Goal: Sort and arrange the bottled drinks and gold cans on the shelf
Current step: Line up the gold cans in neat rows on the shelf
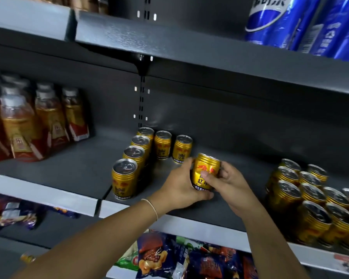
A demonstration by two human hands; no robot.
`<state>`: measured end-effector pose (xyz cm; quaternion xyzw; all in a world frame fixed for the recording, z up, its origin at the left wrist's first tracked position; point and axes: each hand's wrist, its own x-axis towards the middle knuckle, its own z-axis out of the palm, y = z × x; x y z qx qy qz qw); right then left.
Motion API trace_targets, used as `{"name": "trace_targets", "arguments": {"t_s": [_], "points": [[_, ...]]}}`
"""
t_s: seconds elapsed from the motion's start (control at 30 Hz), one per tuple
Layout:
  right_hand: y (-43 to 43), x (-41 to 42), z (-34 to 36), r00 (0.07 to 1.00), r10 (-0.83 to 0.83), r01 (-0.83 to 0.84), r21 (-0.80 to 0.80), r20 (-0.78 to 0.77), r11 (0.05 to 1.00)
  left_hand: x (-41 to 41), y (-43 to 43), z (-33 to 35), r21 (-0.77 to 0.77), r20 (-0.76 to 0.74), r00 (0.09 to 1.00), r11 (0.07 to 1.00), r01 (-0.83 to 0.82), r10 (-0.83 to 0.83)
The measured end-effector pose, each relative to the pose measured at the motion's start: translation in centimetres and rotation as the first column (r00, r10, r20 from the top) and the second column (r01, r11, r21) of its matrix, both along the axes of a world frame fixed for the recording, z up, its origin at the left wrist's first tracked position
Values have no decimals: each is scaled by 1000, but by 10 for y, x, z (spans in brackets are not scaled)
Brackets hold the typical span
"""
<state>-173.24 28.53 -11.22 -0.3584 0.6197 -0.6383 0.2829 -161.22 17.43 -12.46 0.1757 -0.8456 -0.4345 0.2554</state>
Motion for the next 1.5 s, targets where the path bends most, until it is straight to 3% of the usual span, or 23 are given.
{"name": "trace_targets", "arguments": {"t_s": [0.23, 0.4, 0.53, 0.77, 1.5], "points": [[-39, 12, -17, 999, -45, 45, -18, 12, 999, 25, -25, 23, -239, 324, 946, 970, 53, 28], [-76, 17, -32, 994, -85, 86, 21, -66, 996, 50, -59, 58, -415, 226, 970, 910, 14, 88], [-104, 20, -46, 981, -90, 97, 29, -173, 995, 56, -104, 60, -498, 291, 938, 867, -20, 189], [-139, 21, -61, 938, -115, 144, 65, -327, 988, 51, -143, 40, -538, 481, 847, 839, 80, 227], [-164, 24, -79, 894, -274, 277, -43, -355, 960, 49, -147, 19, -576, 521, 825, 804, 151, 218]]}}
